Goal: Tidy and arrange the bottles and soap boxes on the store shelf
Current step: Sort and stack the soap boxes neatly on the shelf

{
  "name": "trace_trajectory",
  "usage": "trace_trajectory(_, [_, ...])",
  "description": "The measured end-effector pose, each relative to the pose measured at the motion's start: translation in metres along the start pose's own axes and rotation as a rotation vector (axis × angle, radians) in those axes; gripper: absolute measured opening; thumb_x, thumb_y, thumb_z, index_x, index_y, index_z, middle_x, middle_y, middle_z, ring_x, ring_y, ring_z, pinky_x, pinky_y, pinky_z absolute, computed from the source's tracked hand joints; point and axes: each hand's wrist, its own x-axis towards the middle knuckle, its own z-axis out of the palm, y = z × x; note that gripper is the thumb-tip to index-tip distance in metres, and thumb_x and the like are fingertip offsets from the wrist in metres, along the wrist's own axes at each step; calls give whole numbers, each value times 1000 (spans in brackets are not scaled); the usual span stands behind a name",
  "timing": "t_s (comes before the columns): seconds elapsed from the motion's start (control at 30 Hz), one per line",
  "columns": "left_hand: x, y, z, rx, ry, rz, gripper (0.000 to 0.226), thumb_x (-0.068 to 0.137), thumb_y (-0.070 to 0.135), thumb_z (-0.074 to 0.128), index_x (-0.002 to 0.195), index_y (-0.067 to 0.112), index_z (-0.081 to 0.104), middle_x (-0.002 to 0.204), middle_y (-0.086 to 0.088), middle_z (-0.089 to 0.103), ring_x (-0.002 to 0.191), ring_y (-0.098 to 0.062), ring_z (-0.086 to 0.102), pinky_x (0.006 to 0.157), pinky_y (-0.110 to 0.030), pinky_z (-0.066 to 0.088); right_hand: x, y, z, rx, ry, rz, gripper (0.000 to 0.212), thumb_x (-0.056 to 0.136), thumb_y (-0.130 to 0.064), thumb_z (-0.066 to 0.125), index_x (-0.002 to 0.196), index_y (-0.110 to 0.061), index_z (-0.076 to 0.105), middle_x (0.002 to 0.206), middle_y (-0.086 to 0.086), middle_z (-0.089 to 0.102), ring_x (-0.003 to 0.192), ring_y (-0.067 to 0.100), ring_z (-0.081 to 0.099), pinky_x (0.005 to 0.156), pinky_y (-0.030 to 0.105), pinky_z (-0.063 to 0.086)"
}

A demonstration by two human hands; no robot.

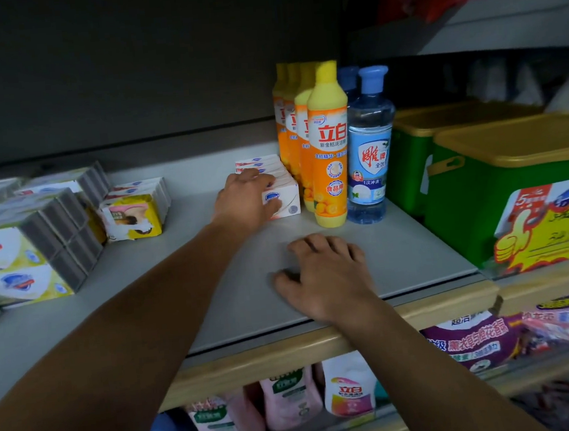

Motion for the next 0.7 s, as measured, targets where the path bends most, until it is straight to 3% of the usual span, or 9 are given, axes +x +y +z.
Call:
trace_trajectory(0.17, [-39,-20,-31,-132,48,7,53,90,40,61,138,20,51,142,-6,49,129,-28,44,108,-36,35,0,-2,-3,6,-6,19,61,88,-62,34,138,-29,44,140,-4,43,131,26,34,110,43,23])
trace_trajectory(0.33, [-119,-58,-57,-132,-76,55,40,90,35,65,120,10,65,122,-13,65,114,-31,60,101,-32,42,3,-8,-5,-45,-29,86,59,88,-62,36,137,-30,44,141,-3,43,130,28,36,106,45,27])
trace_trajectory(0.5, [-189,-106,-96,-131,-165,-22,54,85,49,52,119,10,67,115,-11,69,107,-25,64,93,-26,44,15,-38,-2,-155,16,190,52,89,-50,40,129,-19,52,133,7,48,127,33,41,102,44,34])
trace_trajectory(0.6, [-218,-135,-114,-132,-152,-74,58,83,51,51,119,9,67,111,-11,70,104,-25,65,91,-26,45,26,-64,2,-115,85,47,40,86,-41,50,116,-20,65,123,5,59,117,30,52,96,37,45])
trace_trajectory(0.7, [-237,-159,-121,-94,-121,-87,64,83,57,48,119,7,66,113,-12,70,107,-26,64,96,-27,42,42,-96,7,94,60,-123,31,84,-32,61,112,-20,67,120,4,62,113,24,58,94,32,48])
